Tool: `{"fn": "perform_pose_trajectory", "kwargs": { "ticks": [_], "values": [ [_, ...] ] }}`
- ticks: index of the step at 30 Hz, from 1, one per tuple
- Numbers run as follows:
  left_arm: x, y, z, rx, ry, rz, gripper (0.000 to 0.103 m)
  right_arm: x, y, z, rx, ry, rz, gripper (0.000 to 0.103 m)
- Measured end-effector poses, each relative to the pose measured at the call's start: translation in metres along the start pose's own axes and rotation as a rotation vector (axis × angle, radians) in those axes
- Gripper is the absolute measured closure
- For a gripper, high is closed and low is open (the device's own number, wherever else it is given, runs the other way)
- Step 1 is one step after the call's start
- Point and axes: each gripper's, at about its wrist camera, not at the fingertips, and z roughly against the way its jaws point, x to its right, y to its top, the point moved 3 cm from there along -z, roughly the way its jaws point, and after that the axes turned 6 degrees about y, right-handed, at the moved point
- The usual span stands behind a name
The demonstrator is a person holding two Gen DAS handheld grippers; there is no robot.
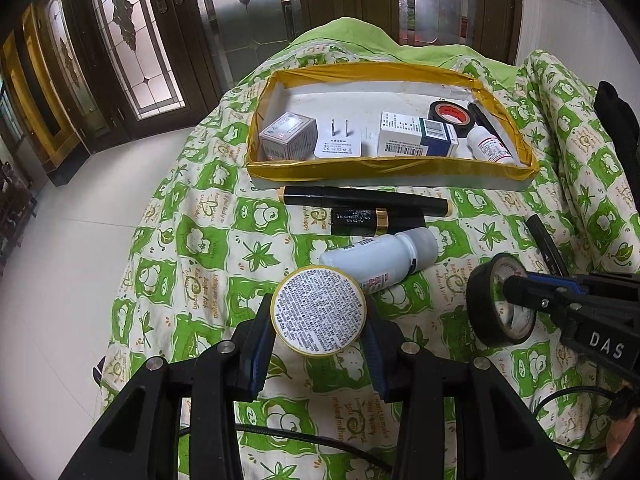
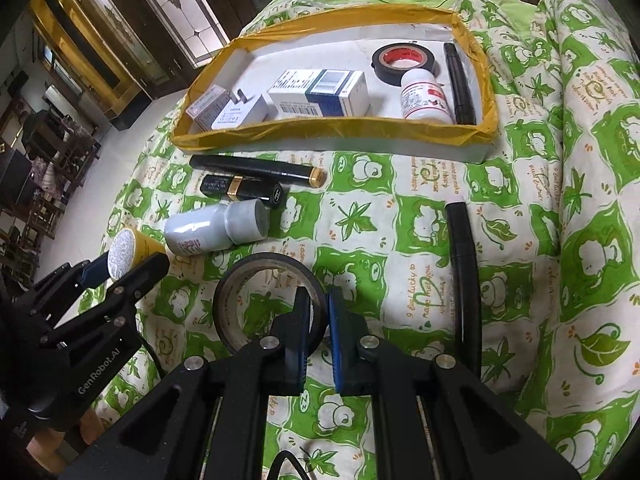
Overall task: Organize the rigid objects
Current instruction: 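Lift the tin with the left gripper while the right holds the grey tape roll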
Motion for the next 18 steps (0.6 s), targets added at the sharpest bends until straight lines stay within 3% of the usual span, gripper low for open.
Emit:
{"fn": "perform_pose_trajectory", "kwargs": {
  "ticks": [18],
  "values": [
    [-0.001, 0.003, 0.009, 0.036, 0.004, 0.008, 0.061, 0.015, 0.013, 0.023, 0.052, 0.047, -0.077, 0.094]
  ]
}}
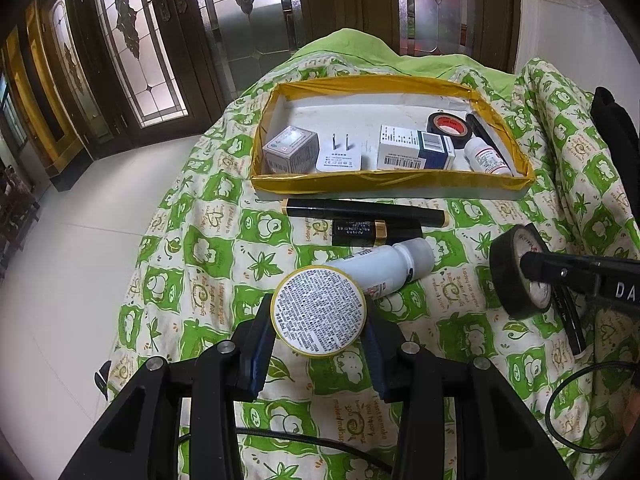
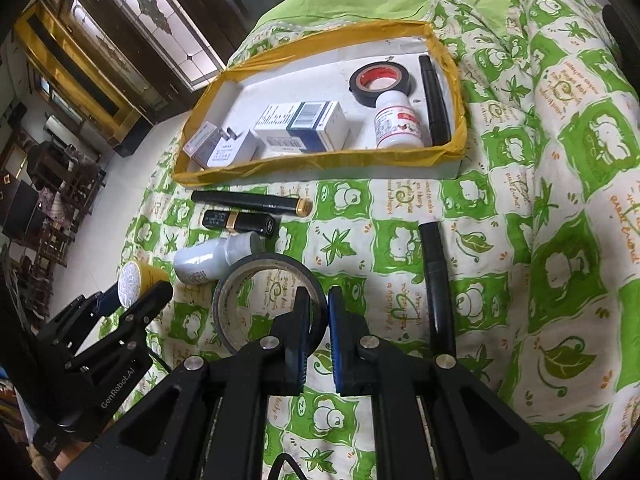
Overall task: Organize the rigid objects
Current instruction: 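Lift the tin with the left gripper while the right holds the grey tape roll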
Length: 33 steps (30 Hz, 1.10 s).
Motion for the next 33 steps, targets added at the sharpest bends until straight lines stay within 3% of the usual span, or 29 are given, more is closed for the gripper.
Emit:
{"fn": "perform_pose_trajectory", "kwargs": {
  "ticks": [22, 29, 33],
  "values": [
    [-0.008, 0.011, -0.003, 0.016, -0.011, 0.016, 0.061, 0.017, 0.016, 0.017, 0.045, 0.018, -0.073, 0.094],
    [-0.02, 0.016, -0.01, 0.022, -0.024, 0.06, 0.061, 0.024, 0.016, 0.016, 0.047, 0.01, -0.094, 0.094],
    [-0.03, 0.021, -0.013, 0.035, -0.03, 0.095, 0.061, 0.028, 0.024, 0.031, 0.096, -0.009, -0.098, 0.094]
  ]
}}
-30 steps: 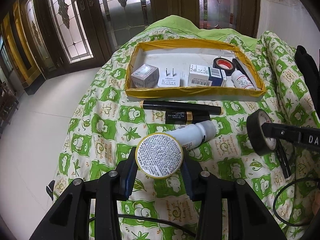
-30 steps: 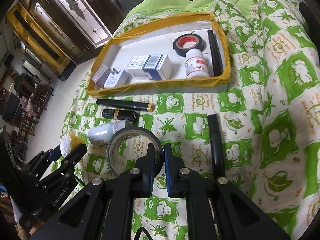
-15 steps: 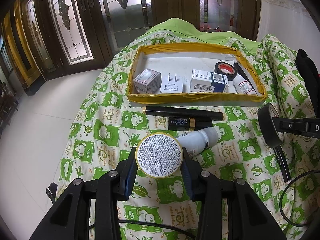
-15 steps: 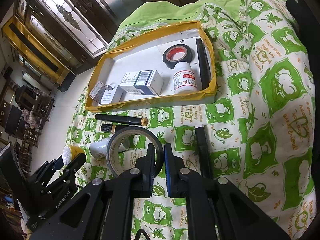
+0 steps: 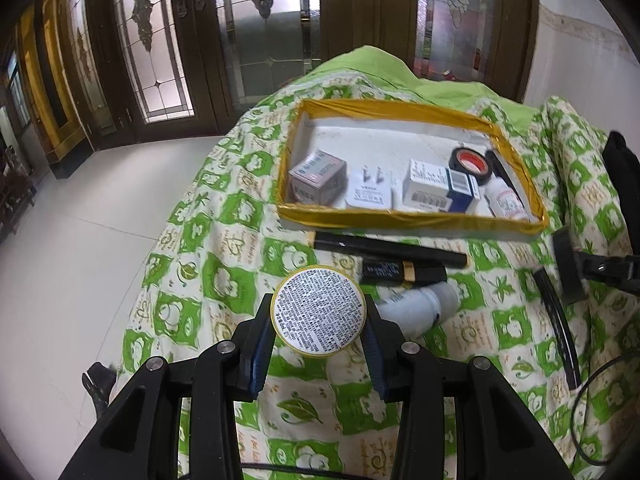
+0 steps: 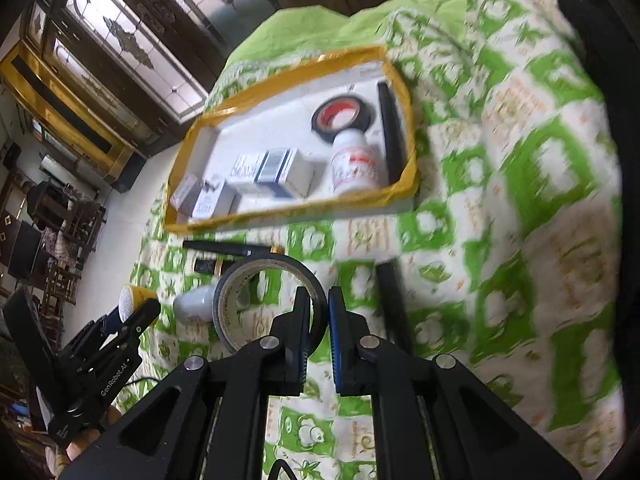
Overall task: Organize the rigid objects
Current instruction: 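Carry the tin and grey tape roll over the tray and lower them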
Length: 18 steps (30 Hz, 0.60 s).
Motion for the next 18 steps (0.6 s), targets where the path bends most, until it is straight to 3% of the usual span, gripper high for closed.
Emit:
{"fn": "perform_pose_trajectory", "kwargs": {
  "ticks": [8, 18],
  "values": [
    [-0.024, 0.002, -0.002, -0.002, -0.01, 0.106, 0.061, 0.02, 0.019, 0.018, 0.058, -0.032, -0.058, 0.094],
    [-0.017, 0.002, -0.004, -0.003, 0.01, 0.074, 0.061, 0.005, 0.042, 0.017, 0.075, -0.015, -0.029, 0.094]
  ]
}}
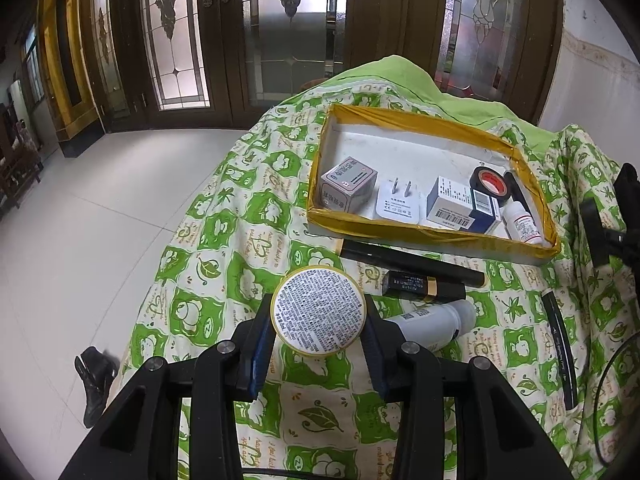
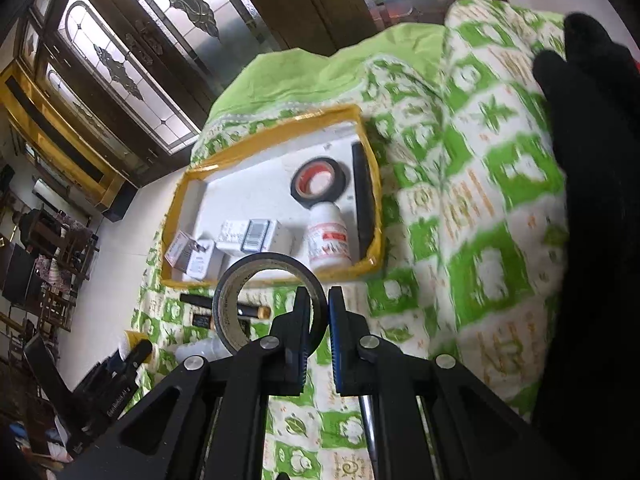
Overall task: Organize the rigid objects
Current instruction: 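Carry the tin and grey tape roll over the tray and lower them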
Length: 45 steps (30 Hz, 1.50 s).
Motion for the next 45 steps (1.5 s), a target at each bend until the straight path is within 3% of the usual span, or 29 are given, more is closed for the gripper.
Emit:
{"fn": "perform_pose_trajectory", "kwargs": {
  "ticks": [11, 20, 25, 32, 37, 45],
  "values": [
    [-0.003, 0.015, -0.001, 0.003, -0.082, 0.054, 0.061, -0.006, 0.025, -0.01, 0.024, 0.022, -0.012, 0.094],
    [0.006, 0.025, -0.013, -0.024, -0.1, 0.039, 0.061, -0.007, 0.057, -0.018, 0.05, 0.053, -0.052, 0.094],
    [0.014, 0.047, -0.015, -0.022, -0.122, 0.033, 0.061, -0.002, 0.074, -0.02, 0.071, 0.065, -0.082, 0.094],
    [0.033, 0.079, -0.021, -0.044, -0.177, 0.023, 0.061, 0.016, 0.07, -0.035, 0.049, 0.048, -0.113, 0.094],
    [0.048, 0.111, -0.036, -0.065, -0.155, -0.042, 0.061, 0.017, 0.067, -0.042, 0.032, 0.04, -0.112, 0.094],
    [0.056, 0.151, -0.064, -0.099, -0.168, -0.023, 0.061, 0.007, 0.076, -0.05, 0.007, 0.018, -0.084, 0.094]
  ]
}}
